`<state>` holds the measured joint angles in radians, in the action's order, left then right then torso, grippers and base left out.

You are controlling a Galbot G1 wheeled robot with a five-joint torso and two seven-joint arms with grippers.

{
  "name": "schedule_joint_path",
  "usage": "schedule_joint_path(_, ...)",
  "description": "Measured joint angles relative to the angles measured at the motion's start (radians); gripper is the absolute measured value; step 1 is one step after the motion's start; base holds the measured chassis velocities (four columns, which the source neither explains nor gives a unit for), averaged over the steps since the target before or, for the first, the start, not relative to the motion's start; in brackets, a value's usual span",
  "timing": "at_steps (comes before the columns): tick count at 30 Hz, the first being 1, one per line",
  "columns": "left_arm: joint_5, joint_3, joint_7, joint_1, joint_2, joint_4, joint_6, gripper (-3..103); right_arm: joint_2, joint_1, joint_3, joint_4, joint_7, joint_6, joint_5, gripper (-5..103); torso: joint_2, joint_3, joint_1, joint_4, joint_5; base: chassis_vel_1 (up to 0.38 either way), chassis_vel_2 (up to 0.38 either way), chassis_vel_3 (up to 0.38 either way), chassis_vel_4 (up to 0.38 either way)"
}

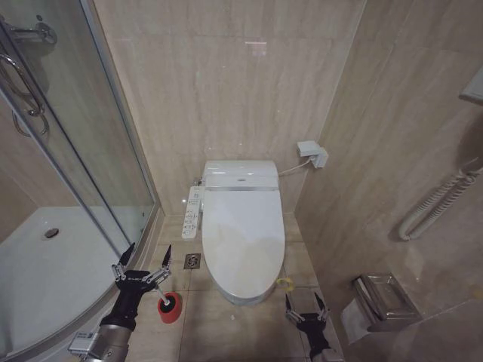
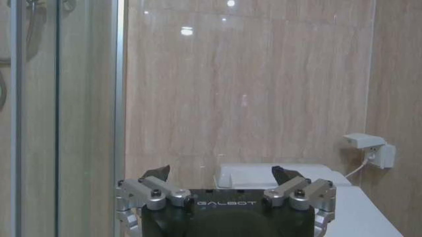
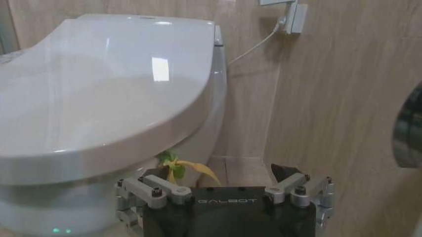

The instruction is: Open the toilet lid, clean the toilet bowl with a toilet brush, close the toilet lid, and flush.

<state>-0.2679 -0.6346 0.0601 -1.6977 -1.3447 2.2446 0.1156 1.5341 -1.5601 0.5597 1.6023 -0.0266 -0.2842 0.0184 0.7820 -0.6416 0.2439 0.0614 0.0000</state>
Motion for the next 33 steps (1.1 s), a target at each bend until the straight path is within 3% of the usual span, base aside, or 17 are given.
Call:
schedule_joint_path(6,0.0,0.0,0.0,0.0,0.0,0.0,0.0,100,-0.029,0.097,-0.007,-0.088,-0.001,0.01,-0.004,100,0.0,0.0,0.0,-0.0001,0.0,0.0,0.0,0.0,0.0)
schedule_joint_path(14,0.0,0.0,0.0,0.0,0.0,0.0,0.0,100,-0.053,0.17,0.003,-0.206,0.0,-0.031,0.054,100,0.0,0.0,0.0,0.0,0.0001,0.0,0.0,0.0,0.0)
schedule_joint_path(33,0.0,0.0,0.0,0.0,0.0,0.0,0.0,100,-0.06,0.285,0.023,-0.359,-0.01,-0.056,0.073,100,0.0,0.0,0.0,-0.0001,0.0,0.0,0.0,0.0,0.0)
